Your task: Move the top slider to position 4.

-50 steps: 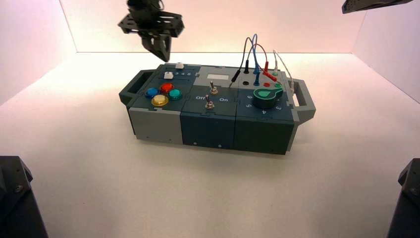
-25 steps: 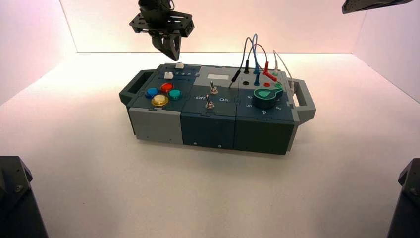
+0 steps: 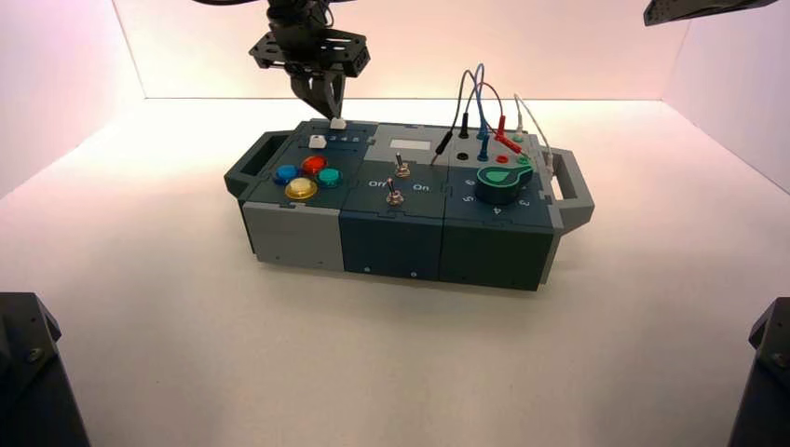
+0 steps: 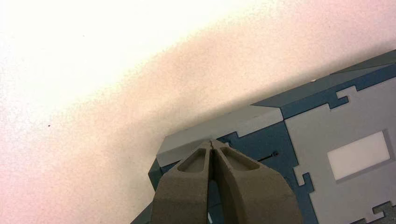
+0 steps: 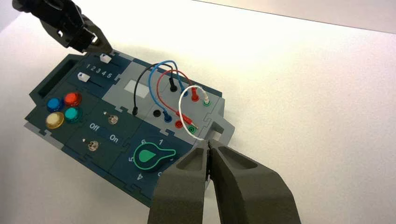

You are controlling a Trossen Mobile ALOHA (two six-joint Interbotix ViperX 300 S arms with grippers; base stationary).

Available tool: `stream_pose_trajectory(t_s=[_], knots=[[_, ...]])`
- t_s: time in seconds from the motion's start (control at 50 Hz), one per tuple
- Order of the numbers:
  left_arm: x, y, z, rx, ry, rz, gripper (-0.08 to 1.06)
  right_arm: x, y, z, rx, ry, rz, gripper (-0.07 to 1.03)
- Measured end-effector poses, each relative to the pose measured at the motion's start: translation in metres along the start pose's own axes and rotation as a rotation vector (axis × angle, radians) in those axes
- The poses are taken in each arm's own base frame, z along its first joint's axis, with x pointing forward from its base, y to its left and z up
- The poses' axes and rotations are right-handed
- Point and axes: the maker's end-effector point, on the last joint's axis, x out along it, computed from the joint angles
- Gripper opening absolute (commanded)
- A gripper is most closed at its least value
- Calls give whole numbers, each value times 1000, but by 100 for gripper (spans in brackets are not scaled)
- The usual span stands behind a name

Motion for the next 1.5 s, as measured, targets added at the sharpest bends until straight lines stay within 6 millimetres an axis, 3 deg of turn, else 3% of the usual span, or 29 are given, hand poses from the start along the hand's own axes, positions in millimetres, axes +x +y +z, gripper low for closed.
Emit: stream_pose_trajectory(t_s=[0.78, 1.14, 1.5], knots=[[-2, -1, 0, 38, 18, 6, -3, 0, 0, 0, 0, 0, 0, -2], [-20, 25, 5, 10, -5, 33, -3, 0, 0, 0, 0, 2, 0, -2], [-21, 14, -8, 26, 23, 20, -3, 0, 0, 0, 1, 3, -1, -2]])
